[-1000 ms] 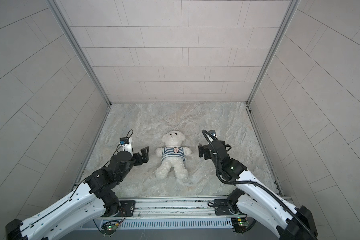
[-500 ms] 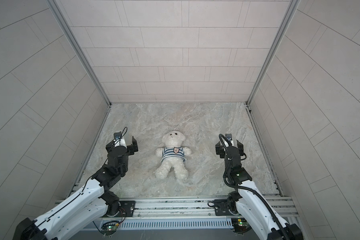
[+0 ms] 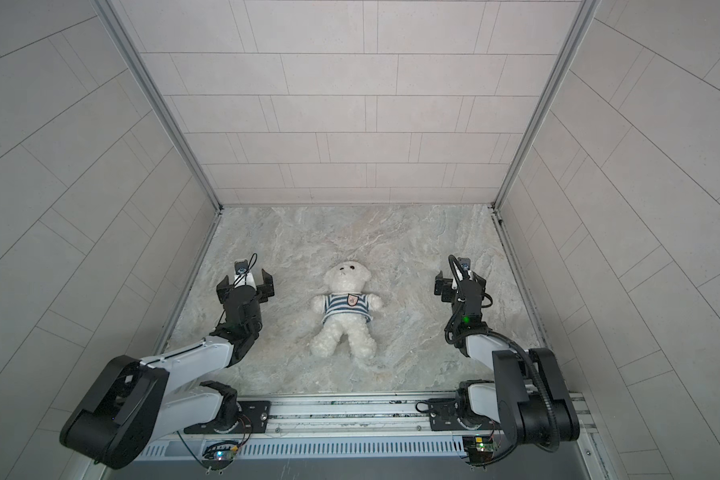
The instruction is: Dress the teddy bear
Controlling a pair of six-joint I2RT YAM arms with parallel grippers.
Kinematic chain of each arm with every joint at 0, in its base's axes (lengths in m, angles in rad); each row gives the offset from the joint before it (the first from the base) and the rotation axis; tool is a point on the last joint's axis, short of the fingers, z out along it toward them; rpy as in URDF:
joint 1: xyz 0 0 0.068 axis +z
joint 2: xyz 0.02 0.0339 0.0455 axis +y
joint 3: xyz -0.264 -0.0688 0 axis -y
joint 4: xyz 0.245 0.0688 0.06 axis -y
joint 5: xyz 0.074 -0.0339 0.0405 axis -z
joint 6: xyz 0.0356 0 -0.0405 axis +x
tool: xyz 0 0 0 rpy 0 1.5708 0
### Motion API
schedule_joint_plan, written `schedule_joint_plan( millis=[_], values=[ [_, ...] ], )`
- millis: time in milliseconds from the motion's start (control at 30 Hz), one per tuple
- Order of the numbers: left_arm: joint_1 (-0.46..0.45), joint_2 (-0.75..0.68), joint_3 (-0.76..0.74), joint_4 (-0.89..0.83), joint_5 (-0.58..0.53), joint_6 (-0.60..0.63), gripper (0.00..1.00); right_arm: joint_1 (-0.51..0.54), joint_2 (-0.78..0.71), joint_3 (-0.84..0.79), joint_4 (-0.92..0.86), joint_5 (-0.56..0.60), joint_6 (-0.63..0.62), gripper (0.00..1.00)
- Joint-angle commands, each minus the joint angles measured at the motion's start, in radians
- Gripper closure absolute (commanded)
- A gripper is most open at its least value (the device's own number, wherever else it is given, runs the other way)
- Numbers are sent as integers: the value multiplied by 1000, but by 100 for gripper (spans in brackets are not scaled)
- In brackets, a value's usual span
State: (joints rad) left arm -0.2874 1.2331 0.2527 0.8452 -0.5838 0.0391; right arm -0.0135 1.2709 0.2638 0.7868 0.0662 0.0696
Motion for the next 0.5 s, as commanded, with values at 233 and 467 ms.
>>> schedule_joint_plan(
  millis=[233, 467],
  values=[
    [83, 266, -30, 432, 150, 24, 0, -36, 261, -17, 362, -68, 51, 0],
    [152, 241, 88, 149, 185, -60, 0, -36, 330, 7, 386, -76, 38, 1]
  ],
)
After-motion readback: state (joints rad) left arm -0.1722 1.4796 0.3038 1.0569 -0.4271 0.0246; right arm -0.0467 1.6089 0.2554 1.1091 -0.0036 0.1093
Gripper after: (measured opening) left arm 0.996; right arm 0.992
